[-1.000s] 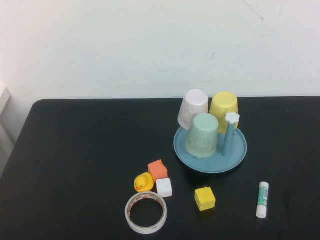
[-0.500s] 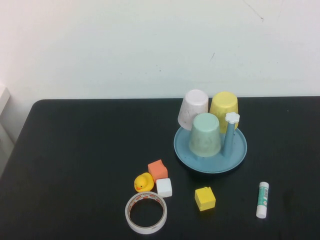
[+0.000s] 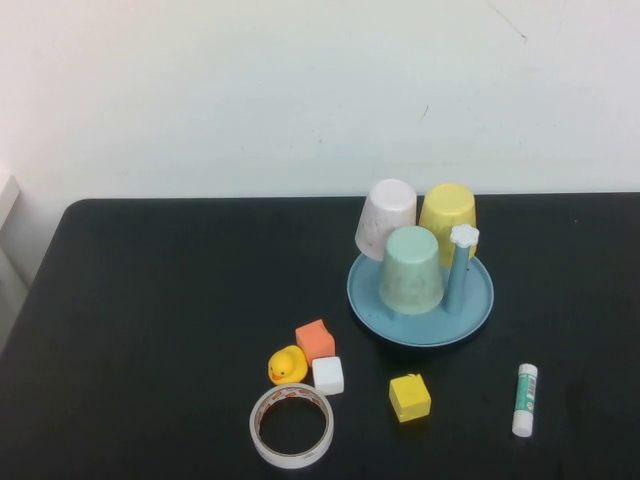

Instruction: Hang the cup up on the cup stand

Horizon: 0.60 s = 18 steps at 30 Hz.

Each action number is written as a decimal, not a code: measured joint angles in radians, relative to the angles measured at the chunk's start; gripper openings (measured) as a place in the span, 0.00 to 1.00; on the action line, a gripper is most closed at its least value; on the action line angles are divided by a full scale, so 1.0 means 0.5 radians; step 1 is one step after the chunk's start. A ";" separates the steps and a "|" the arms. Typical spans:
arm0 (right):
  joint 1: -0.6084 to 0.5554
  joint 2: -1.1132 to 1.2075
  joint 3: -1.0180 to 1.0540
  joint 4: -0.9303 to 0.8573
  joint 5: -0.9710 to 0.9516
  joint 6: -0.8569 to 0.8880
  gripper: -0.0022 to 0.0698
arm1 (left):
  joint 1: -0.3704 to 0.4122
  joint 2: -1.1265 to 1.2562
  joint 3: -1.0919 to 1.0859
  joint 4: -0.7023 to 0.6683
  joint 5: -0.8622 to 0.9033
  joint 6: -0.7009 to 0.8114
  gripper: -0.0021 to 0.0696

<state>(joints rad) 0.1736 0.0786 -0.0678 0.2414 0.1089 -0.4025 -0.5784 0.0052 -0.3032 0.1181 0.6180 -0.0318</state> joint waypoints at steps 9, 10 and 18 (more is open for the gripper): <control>-0.486 -0.184 0.075 -0.505 0.367 0.516 0.03 | 0.000 0.000 0.000 0.000 -0.003 0.000 0.03; -0.490 -0.184 0.095 -0.513 0.367 0.524 0.03 | 0.000 0.000 0.000 0.000 -0.003 0.000 0.03; -0.300 -0.184 0.187 -0.580 0.374 0.755 0.03 | 0.000 0.000 0.000 0.000 -0.003 0.000 0.03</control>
<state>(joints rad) 0.0235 -0.0133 0.0259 -0.0486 0.2961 -0.0252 -0.5784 0.0052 -0.3032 0.1181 0.6164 -0.0318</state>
